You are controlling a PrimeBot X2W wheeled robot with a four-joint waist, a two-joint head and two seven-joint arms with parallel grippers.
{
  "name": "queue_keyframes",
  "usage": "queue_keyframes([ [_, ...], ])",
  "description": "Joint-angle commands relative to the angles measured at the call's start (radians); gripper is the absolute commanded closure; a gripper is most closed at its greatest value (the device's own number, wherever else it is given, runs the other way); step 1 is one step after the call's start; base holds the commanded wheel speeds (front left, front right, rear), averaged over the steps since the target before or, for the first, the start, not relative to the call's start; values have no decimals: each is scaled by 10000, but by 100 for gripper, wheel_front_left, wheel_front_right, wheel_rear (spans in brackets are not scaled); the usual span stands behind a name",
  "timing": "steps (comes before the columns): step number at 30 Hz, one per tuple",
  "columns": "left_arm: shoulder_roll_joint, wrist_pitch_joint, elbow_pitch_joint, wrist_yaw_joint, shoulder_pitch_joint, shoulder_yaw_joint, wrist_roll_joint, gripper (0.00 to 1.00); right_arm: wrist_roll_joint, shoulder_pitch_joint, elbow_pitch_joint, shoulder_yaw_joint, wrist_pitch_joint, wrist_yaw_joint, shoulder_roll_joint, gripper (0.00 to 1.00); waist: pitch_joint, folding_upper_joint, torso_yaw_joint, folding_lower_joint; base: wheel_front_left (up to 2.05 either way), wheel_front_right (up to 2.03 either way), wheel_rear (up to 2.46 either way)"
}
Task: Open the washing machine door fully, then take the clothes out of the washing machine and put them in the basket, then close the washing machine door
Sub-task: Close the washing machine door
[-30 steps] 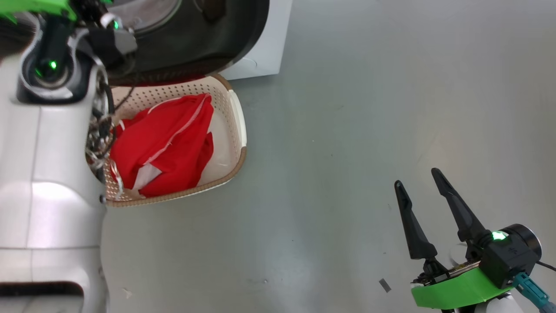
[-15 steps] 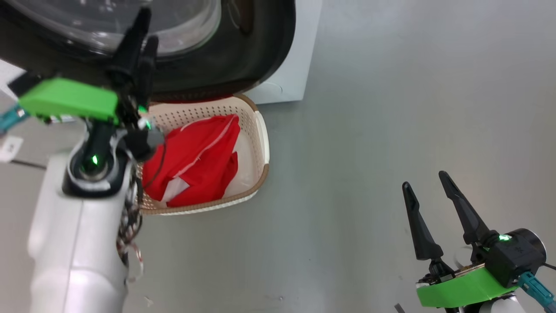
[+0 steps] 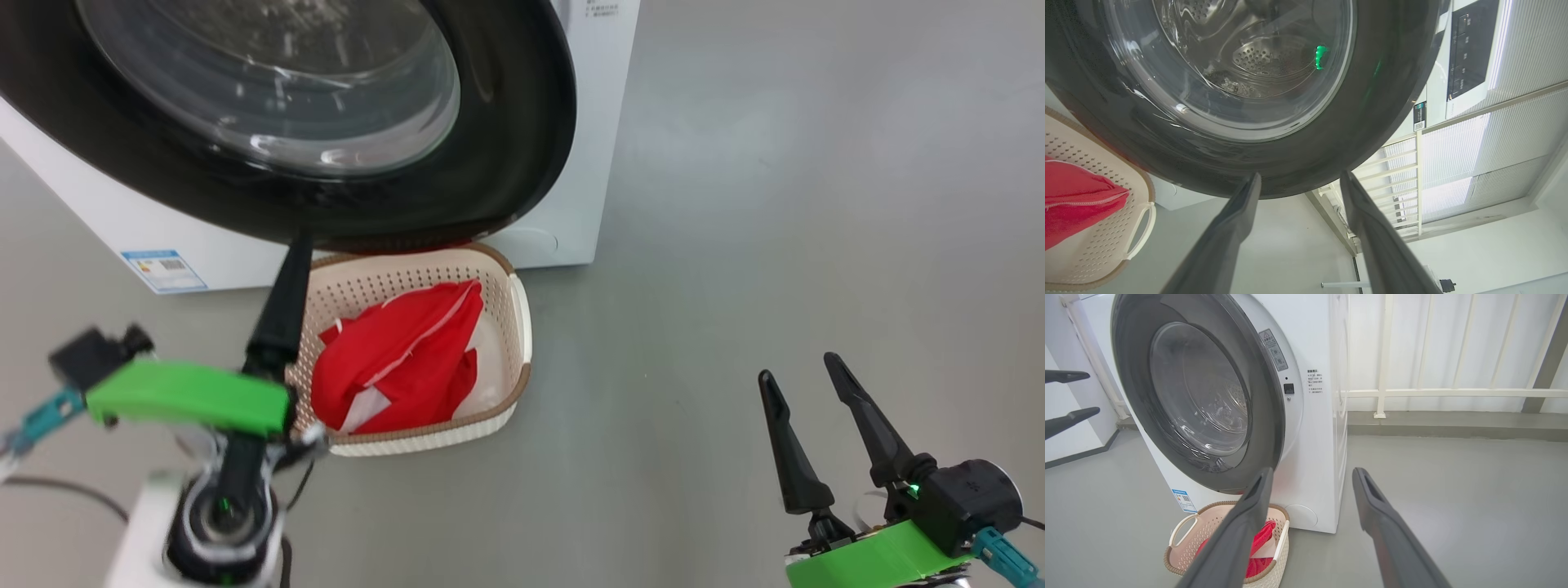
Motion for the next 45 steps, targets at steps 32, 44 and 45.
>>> queue_keyframes([
  [32,2149,-2655,-3766,476,4546,-1143,10742,0,-323,1080,-969,-303,26,48,-131,0,-1275,-1,-25,0,0,0,0],
  [44,1549,-2656,-3054,795,5118,-510,11414,0,-810,1275,-1053,-556,-75,48,-131,0,-1354,-1,79,0,0,0,0],
  [45,1498,-2656,-3023,781,5141,-466,11406,0,-803,1294,-1063,-577,-82,48,-131,0,-1344,-1,88,0,0,0,0],
])
